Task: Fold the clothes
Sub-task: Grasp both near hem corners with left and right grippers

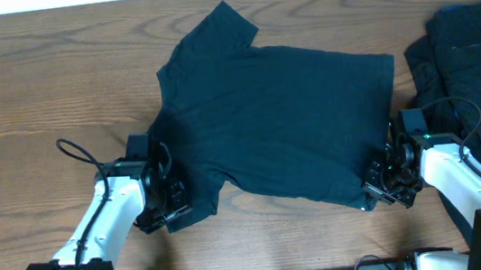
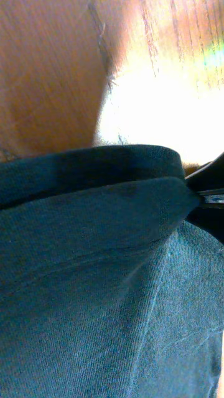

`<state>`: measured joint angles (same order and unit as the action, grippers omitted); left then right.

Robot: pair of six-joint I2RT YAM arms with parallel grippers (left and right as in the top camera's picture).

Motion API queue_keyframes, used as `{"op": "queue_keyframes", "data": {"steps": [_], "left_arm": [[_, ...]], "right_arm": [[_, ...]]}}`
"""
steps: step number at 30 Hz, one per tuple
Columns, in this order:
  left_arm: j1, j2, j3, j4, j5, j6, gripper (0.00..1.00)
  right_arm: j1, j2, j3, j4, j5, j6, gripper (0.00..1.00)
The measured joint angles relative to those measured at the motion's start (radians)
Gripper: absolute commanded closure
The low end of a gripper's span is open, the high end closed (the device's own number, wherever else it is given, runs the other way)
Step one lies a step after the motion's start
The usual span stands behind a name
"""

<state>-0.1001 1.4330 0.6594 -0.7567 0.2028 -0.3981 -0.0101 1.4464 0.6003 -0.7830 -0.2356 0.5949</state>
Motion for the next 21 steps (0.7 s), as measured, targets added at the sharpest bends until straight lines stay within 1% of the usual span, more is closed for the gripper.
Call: {"op": "queue_keyframes", "data": {"steps": [4,8,10,11,12,15,16,21], "left_arm": [[0.0,0.002,-0.035,0.038,-0.003,-0.01,0.38],[0.0,0.001,-0.036,0.043,-0.004,-0.024,0.39],[0.0,0.002,-0.036,0.043,-0.006,-0.03,0.55],[0.0,0.002,-0.037,0.047,-0.011,-0.033,0.67],[0.0,0.002,-0.037,0.05,-0.014,-0.034,0.72],[0.0,0.004,-0.038,0.056,-0.021,-0.035,0.91],[0.0,0.005,-0.039,0.058,-0.02,-0.033,0.94],[0.0,0.005,-0.039,0.054,-0.019,-0.024,0.94]], "right_arm": [[0.0,0.0,0.0,0.001,-0.001,0.0,0.98],[0.0,0.0,0.0,0.002,-0.001,0.0,0.98],[0.0,0.0,0.0,0.002,-0.002,0.0,0.98],[0.0,0.0,0.0,0.002,-0.002,0.0,0.98],[0.0,0.0,0.0,0.002,-0.002,0.0,0.99],[0.0,0.0,0.0,0.002,-0.003,0.0,0.99],[0.0,0.0,0.0,0.002,-0.003,0.0,0.99],[0.0,0.0,0.0,0.001,-0.003,0.0,0.99]]}}
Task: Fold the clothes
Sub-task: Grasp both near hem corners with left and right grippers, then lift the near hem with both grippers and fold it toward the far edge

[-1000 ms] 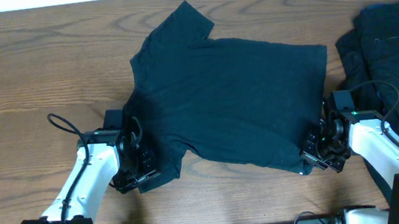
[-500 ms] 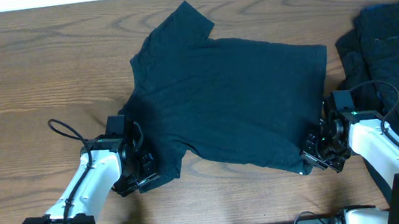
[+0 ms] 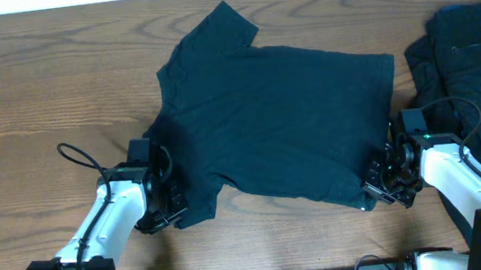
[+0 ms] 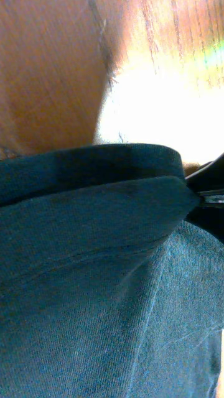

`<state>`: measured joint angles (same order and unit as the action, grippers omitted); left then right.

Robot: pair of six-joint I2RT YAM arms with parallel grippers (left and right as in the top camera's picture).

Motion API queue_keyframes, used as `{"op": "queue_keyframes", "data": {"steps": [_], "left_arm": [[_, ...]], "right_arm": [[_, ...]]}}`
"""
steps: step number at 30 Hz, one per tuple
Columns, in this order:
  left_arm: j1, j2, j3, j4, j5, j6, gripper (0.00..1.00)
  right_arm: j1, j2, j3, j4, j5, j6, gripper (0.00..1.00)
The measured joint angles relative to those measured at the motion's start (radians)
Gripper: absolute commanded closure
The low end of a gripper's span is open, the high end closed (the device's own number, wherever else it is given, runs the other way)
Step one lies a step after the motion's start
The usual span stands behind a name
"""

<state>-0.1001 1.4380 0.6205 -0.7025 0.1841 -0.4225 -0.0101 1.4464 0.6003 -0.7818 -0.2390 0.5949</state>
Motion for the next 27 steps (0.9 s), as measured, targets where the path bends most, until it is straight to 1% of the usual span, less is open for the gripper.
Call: {"op": "queue_keyframes", "data": {"steps": [2,5,8,11,17,27], "left_arm": [[0.0,0.003,0.006,-0.024,0.0,0.0,0.94],[0.0,0.017,0.036,-0.105,0.0,0.004,0.94],[0.0,0.02,0.119,-0.194,0.0,0.013,0.94],[0.0,0.02,0.216,-0.263,-0.002,0.032,0.94],[0.0,0.021,0.361,-0.381,-0.016,0.049,0.94],[0.0,0.021,0.523,-0.42,-0.028,0.063,0.94]], "right_arm": [[0.0,0.001,0.003,-0.008,0.0,0.0,0.99],[0.001,0.022,0.025,-0.061,0.005,-0.009,0.99],[0.002,0.045,0.049,-0.164,0.02,-0.025,0.99],[0.002,0.051,0.111,-0.26,0.031,-0.048,0.99],[0.002,0.051,0.241,-0.344,0.034,-0.084,0.99],[-0.023,0.051,0.323,-0.378,0.012,-0.133,0.99]]}}
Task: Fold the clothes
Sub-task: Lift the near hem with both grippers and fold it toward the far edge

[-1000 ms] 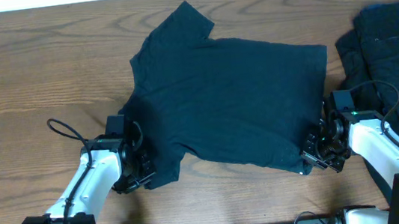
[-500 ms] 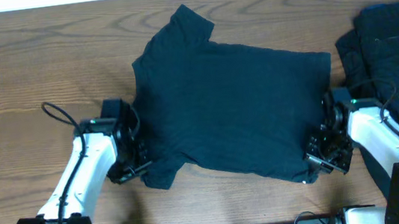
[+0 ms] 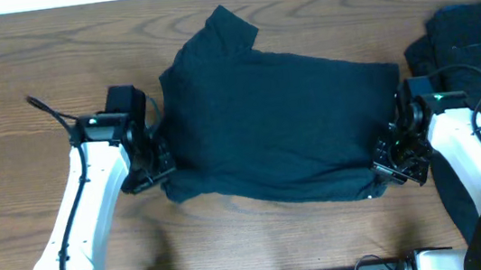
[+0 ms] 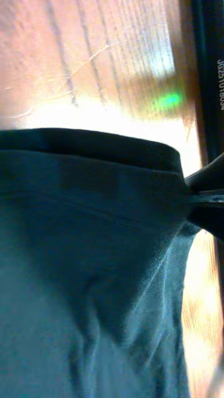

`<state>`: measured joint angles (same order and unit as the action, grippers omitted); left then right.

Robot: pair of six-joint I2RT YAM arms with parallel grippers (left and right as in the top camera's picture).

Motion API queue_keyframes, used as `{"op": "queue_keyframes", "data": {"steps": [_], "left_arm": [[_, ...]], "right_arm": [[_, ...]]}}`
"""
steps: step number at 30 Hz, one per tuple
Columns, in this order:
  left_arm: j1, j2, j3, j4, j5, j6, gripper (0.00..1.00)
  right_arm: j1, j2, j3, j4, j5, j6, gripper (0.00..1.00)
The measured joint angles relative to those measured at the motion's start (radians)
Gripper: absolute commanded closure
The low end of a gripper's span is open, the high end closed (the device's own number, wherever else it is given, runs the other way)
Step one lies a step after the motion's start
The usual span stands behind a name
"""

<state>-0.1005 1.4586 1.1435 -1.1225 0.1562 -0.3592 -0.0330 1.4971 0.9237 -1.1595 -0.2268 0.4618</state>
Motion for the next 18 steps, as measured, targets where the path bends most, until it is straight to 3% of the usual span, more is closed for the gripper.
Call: {"op": "queue_keyframes", "data": {"steps": [7,18], "left_arm": [[-0.032,0.0,0.109,0.033,-0.004,0.024,0.94],[-0.102,0.0,0.127,0.307,-0.006,0.027,0.94]], "right_arm": [[-0.045,0.0,0.011,0.032,-0.063,-0.023,0.99],[-0.093,0.0,0.011,0.142,-0.126,-0.021,0.99]]}}
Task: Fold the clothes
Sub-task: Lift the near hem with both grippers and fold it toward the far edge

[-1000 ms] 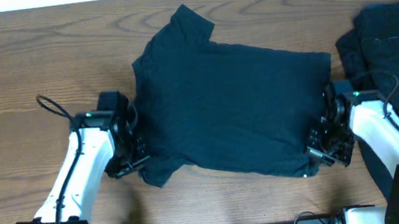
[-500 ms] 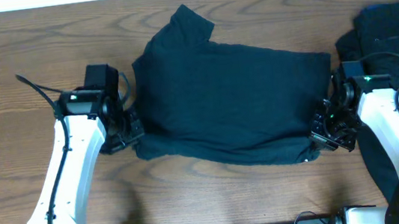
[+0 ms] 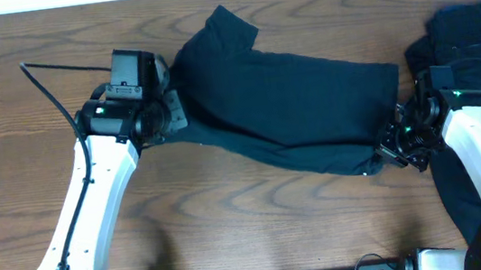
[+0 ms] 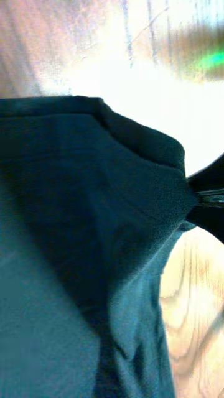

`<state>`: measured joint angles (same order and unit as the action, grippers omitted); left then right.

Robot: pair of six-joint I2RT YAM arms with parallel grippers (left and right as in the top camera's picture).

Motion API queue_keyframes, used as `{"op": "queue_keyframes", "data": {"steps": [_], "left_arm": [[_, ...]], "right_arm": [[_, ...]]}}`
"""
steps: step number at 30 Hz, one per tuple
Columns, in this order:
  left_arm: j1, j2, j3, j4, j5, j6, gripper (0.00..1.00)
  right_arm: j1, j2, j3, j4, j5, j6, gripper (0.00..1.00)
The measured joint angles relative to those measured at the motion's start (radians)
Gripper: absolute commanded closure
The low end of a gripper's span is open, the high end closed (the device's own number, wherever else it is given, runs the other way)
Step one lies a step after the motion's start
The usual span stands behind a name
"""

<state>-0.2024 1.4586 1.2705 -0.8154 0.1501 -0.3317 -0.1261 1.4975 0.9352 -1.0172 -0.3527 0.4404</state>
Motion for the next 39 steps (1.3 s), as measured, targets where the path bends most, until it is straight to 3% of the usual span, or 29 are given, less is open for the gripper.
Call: {"op": "queue_keyframes", "data": {"steps": [6,23,39], "left_arm": [[-0.006,0.027,0.001,0.079,0.0,0.0,0.94],[-0.011,0.318,0.001,0.332,0.0,0.019,0.94],[-0.011,0.339,0.001,0.452,-0.002,0.057,0.94]], "right_arm": [[-0.001,0.0,0.0,0.045,0.002,0.021,0.99],[-0.001,0.026,0.001,0.102,0.06,0.065,0.99],[-0.001,0.08,0.001,0.215,0.085,0.172,0.98]]}}
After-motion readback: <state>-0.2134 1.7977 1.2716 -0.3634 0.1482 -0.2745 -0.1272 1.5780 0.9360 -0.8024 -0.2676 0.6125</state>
